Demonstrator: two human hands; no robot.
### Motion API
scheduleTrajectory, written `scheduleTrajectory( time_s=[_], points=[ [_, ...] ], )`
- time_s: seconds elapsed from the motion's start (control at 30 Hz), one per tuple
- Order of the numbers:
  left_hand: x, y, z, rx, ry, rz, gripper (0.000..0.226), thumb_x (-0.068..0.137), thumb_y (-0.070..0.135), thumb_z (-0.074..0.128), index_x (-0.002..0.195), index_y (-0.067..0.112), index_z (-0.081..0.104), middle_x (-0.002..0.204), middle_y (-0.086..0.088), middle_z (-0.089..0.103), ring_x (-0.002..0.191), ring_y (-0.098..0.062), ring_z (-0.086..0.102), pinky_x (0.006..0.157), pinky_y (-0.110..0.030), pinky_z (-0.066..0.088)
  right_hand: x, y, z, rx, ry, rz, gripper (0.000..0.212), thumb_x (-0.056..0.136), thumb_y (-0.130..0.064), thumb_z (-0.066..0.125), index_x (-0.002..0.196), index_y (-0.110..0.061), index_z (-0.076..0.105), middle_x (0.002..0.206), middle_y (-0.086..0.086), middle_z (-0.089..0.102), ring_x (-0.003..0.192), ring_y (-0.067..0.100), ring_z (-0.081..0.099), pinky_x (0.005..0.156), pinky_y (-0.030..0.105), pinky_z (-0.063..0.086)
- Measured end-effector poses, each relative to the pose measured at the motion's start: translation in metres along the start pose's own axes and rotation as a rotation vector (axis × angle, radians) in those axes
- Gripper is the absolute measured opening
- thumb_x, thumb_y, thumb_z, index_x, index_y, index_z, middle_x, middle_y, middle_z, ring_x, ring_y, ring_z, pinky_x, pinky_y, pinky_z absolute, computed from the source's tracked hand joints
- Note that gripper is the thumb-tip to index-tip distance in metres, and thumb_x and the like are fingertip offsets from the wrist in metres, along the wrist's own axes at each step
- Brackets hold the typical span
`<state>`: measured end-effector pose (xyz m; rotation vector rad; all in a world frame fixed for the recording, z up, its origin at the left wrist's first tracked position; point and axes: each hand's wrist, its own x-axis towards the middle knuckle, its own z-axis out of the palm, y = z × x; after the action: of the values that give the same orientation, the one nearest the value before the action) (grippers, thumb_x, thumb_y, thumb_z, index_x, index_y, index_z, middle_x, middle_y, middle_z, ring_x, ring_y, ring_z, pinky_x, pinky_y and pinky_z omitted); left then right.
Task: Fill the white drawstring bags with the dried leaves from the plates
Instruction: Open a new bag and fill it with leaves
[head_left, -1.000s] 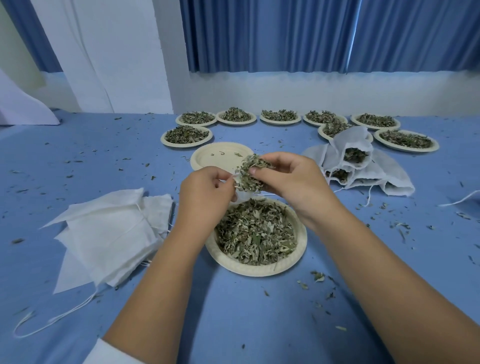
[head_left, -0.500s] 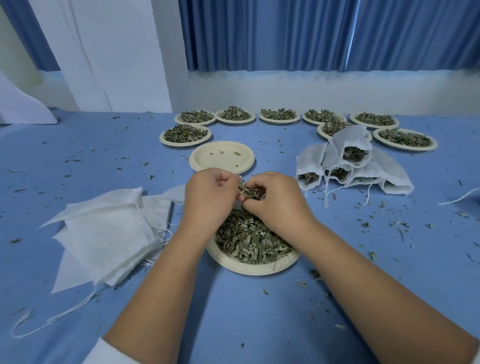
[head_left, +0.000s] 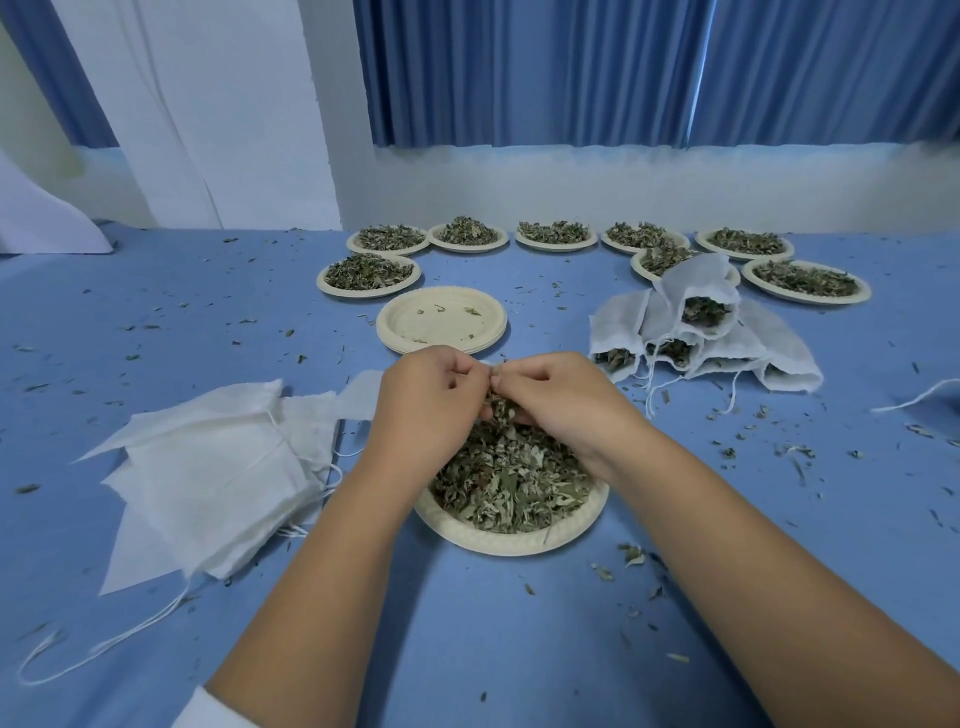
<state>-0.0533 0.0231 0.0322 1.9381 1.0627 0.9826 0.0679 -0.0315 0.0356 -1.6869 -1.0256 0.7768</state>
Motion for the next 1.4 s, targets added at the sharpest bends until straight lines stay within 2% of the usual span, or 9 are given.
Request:
scheduleTrajectory(
  time_s=[0.17, 0.4, 0.47, 0.7, 0.83, 0.97, 1.13, 1.27, 1.4],
  points=[
    [-0.002, 0.000, 0.002, 0.033, -0.041, 0.041, 0.020, 0.092, 0.019, 0.058, 0.075, 0.028, 0.064, 0.054, 0.017, 0.066, 0.049, 0.007, 0.055, 0.045, -0.006, 0.035, -0.001, 0.005, 0.002, 0.035, 0.164, -0.102, 0.007, 0.083, -0.014, 0.076, 0.085, -0.018, 0.071, 0.066, -0.003, 0.061, 0.059, 0.009, 0.056, 0.063, 0.027, 0.049],
    [0.001, 0.000, -0.003, -0.043, 0.048, -0.048, 0.016, 0.091, 0.018, 0.057, 0.079, 0.022, 0.067, 0.055, 0.013, 0.067, 0.047, 0.004, 0.058, 0.051, -0.017, 0.044, 0.000, -0.002, -0.005, 0.436, -0.064, 0.002, 0.015, 0.083, 0.001, 0.071, 0.093, -0.010, 0.072, 0.095, 0.008, 0.074, 0.088, 0.012, 0.071, 0.082, 0.022, 0.058],
    [0.002, 0.001, -0.005, -0.161, 0.061, -0.094, 0.015, 0.092, 0.016, 0.058, 0.081, 0.019, 0.068, 0.056, 0.008, 0.068, 0.052, -0.004, 0.066, 0.055, -0.024, 0.050, 0.001, -0.001, -0.007, 0.423, -0.058, -0.045, 0.022, 0.079, 0.004, 0.074, 0.094, -0.012, 0.071, 0.087, 0.004, 0.074, 0.081, 0.012, 0.070, 0.080, 0.023, 0.058],
    [0.002, 0.007, -0.009, -0.455, 0.028, -0.207, 0.016, 0.094, 0.013, 0.059, 0.081, 0.016, 0.068, 0.048, 0.009, 0.058, 0.028, 0.000, 0.036, 0.033, -0.010, 0.024, 0.006, 0.006, -0.002, 0.359, 0.082, 0.016, 0.035, 0.069, -0.024, 0.088, 0.097, -0.018, 0.067, 0.085, -0.002, 0.062, 0.071, 0.008, 0.059, 0.066, 0.022, 0.048],
    [0.005, 0.006, -0.011, -0.534, -0.007, -0.246, 0.014, 0.093, 0.014, 0.060, 0.082, 0.012, 0.069, 0.049, 0.007, 0.055, 0.031, -0.003, 0.028, 0.033, -0.012, 0.023, 0.006, 0.004, -0.004, 0.438, -0.119, 0.124, 0.027, 0.078, -0.028, 0.081, 0.098, -0.013, 0.071, 0.073, -0.008, 0.071, 0.059, 0.000, 0.063, 0.060, 0.017, 0.052],
    [0.003, 0.006, -0.010, -0.460, 0.004, -0.204, 0.017, 0.092, 0.013, 0.060, 0.077, 0.016, 0.069, 0.049, 0.008, 0.057, 0.031, -0.002, 0.034, 0.034, -0.012, 0.027, 0.004, 0.002, -0.001, 0.610, -0.204, 0.146, 0.014, 0.084, -0.017, 0.075, 0.092, -0.005, 0.074, 0.088, 0.005, 0.075, 0.071, 0.008, 0.069, 0.063, 0.020, 0.056],
    [0.000, 0.003, -0.007, -0.206, 0.069, -0.010, 0.013, 0.091, 0.016, 0.060, 0.083, 0.021, 0.070, 0.053, 0.009, 0.066, 0.050, 0.006, 0.056, 0.052, -0.009, 0.040, 0.004, 0.005, -0.001, 0.450, -0.063, 0.113, 0.022, 0.082, -0.016, 0.077, 0.098, -0.003, 0.071, 0.098, 0.009, 0.073, 0.073, 0.009, 0.072, 0.061, 0.017, 0.055],
    [-0.005, 0.003, -0.001, -0.096, -0.041, 0.117, 0.020, 0.092, 0.017, 0.061, 0.078, 0.029, 0.066, 0.054, 0.010, 0.067, 0.056, 0.001, 0.063, 0.055, -0.009, 0.043, 0.003, 0.007, 0.002, 0.297, 0.026, 0.070, 0.013, 0.084, -0.011, 0.074, 0.092, -0.003, 0.069, 0.085, 0.010, 0.070, 0.059, 0.009, 0.068, 0.056, 0.020, 0.056],
    [-0.003, -0.001, 0.000, 0.010, 0.016, 0.127, 0.017, 0.092, 0.020, 0.061, 0.077, 0.029, 0.064, 0.055, 0.013, 0.067, 0.055, 0.002, 0.059, 0.057, -0.013, 0.044, 0.004, 0.004, 0.000, 0.295, -0.004, 0.115, 0.021, 0.083, -0.020, 0.077, 0.098, -0.008, 0.068, 0.091, 0.010, 0.073, 0.069, 0.015, 0.073, 0.063, 0.024, 0.059]
  ],
)
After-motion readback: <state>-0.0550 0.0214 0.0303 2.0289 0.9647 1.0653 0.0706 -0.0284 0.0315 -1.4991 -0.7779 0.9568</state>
